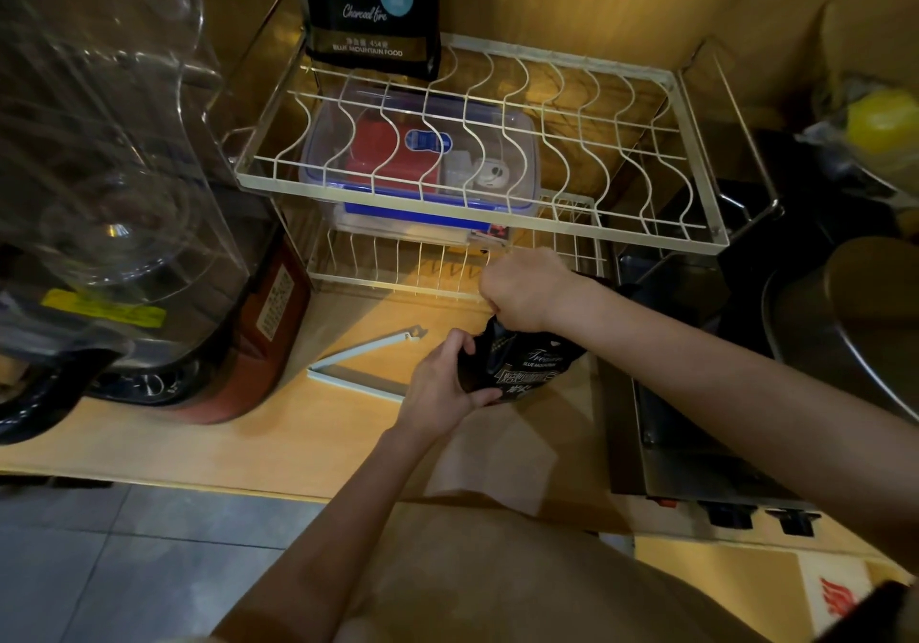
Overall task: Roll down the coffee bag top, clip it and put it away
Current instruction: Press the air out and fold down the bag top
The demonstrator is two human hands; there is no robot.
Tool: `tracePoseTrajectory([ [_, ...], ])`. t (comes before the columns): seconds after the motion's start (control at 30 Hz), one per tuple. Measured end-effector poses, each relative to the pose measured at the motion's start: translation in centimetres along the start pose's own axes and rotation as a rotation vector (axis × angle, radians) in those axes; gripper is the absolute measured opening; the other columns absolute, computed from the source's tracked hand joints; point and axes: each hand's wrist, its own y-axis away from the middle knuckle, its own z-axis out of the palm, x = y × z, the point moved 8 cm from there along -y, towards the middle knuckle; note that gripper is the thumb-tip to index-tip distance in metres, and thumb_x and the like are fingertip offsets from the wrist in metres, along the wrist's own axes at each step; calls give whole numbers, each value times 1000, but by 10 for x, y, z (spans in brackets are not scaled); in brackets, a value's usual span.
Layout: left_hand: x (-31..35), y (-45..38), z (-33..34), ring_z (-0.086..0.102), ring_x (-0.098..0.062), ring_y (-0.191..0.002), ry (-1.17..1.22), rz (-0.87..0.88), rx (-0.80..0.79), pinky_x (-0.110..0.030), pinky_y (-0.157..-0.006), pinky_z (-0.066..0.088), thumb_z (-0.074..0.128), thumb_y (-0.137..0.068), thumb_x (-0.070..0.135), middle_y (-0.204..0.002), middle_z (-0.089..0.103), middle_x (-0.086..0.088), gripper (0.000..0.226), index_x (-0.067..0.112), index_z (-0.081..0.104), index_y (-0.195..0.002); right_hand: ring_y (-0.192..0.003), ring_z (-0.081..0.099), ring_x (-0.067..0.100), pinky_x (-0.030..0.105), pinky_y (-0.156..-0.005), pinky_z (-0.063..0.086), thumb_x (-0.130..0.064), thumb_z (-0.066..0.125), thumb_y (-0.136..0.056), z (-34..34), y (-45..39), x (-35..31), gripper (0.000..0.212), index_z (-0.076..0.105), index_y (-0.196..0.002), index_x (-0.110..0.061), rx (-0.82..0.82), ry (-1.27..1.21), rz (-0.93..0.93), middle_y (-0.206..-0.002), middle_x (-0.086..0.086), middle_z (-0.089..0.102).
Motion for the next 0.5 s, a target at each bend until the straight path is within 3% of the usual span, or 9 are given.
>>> tracePoseTrajectory([
  [0.17, 5, -3, -1, 56, -17, -78, -48, 16, -7, -21, -55, 33, 78, -62, 27, -90, 58, 1, 54, 27, 29, -85, -99, 60, 23, 30, -66, 37, -32, 59, -85, 28, -14, -18, 30, 56, -107, -12, -96, 194, 61, -109, 4, 62],
  [0.27, 6, -2, 1, 55, -21, -79, -66, 14, -6, -29, -57, 38, 78, -63, 28, -91, 60, -5, 53, 24, 29, -84, -103, 60, 24, 30, -72, 44, -24, 61, -85, 32, -19, -15, 30, 55, -111, -11, -95, 191, 96, -113, 5, 61],
  [0.4, 4, 0, -1, 49, -17, -73, -80, 18, 5, -23, -52, 25, 78, -63, 29, -85, 54, 1, 53, 24, 29, -84, -103, 60, 26, 31, -68, 41, -15, 63, -84, 23, -16, -12, 25, 56, -107, -9, -37, 127, 21, -112, 8, 62],
  [0.5, 5, 0, -1, 50, -17, -75, -67, 21, 15, -24, -53, 25, 78, -63, 28, -86, 53, 2, 53, 24, 30, -85, -102, 60, 28, 32, -66, 38, -9, 57, -86, 16, -9, -7, 17, 58, -103, -8, -16, 95, -13, -110, 9, 62],
])
